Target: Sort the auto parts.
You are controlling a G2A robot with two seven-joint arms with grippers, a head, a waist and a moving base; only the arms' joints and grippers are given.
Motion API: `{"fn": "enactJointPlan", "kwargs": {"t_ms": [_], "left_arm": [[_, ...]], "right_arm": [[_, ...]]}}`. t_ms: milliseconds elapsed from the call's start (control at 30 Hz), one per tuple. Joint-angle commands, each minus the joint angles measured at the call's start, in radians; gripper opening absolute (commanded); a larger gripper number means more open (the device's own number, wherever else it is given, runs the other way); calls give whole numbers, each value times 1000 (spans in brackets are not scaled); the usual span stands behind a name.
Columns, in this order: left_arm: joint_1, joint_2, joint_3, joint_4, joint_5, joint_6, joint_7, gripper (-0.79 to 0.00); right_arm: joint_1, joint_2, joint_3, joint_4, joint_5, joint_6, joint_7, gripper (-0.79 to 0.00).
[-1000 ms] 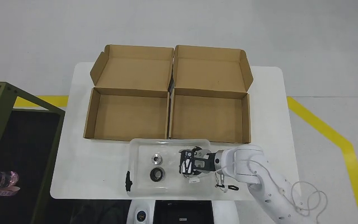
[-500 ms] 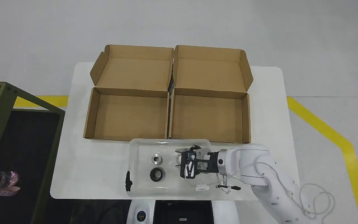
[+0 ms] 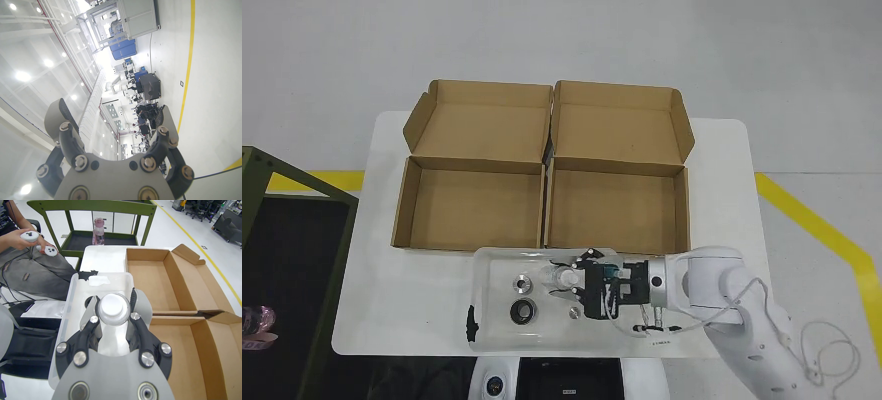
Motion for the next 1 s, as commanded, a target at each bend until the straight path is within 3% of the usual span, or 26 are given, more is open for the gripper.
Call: {"fn": "enactJointPlan", "kwargs": {"t_ms": [0,533,967], "left_arm": [[0,0,0,0,0,0,0,0],[0,0,0,0,0,0,0,0],[0,0,0,0,0,0,0,0]], "right_arm": [[10,1,12,3,-3,13,-8,-785],[96,10,79,59,31,77,-44,-785],[197,0,7,196,66,125,-31,-785]]}}
